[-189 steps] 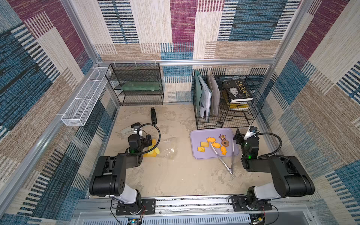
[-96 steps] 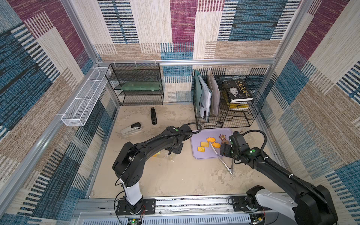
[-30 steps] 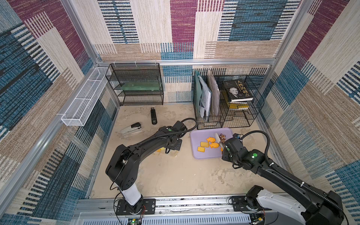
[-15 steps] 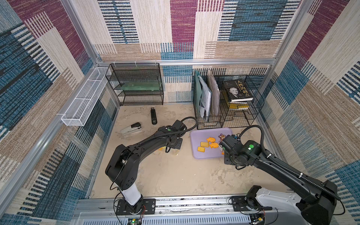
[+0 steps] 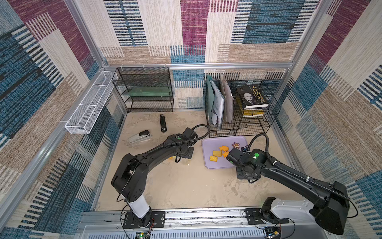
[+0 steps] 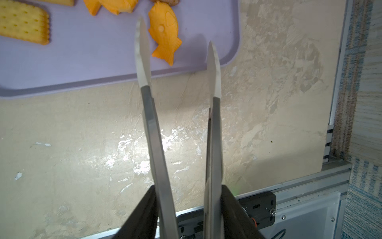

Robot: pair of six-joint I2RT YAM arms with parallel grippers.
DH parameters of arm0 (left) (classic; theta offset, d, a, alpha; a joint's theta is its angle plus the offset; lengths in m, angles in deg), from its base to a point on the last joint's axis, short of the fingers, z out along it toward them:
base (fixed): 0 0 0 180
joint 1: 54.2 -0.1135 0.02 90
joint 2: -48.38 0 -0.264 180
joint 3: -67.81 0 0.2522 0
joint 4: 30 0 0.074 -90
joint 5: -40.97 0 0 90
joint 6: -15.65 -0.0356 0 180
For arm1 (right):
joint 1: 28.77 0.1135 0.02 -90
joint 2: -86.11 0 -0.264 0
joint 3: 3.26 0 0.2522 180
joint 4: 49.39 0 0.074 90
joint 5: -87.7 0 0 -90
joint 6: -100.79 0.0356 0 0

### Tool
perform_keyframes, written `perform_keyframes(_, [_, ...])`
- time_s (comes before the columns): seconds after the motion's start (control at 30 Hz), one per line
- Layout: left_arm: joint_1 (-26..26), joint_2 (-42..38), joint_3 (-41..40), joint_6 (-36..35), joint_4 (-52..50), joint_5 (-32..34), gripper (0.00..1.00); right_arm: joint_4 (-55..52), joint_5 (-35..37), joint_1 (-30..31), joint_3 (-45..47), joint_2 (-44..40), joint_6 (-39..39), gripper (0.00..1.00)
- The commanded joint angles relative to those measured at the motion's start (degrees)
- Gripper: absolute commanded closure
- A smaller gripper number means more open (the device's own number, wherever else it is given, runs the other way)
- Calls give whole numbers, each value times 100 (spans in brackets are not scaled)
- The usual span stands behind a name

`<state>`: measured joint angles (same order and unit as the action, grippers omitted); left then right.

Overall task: Put the cookies into a resealable bag to prevent moisture
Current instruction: Pick up the cookie from the tray.

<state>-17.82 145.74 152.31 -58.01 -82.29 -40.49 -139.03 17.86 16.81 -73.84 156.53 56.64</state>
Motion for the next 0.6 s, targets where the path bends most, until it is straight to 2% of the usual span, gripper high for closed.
perform_keyframes(0.0, [0, -70, 62, -140, -37, -99, 100, 244, 88, -6, 17, 104, -221, 56])
perform_keyframes(0.37, [0, -44, 202, -163, -208, -133, 100, 768, -234, -228, 74, 128, -888, 58])
perform_keyframes(0.57, [0, -22, 257, -184, -270, -145, 100, 855, -531, -366, 96, 289, -1060, 71])
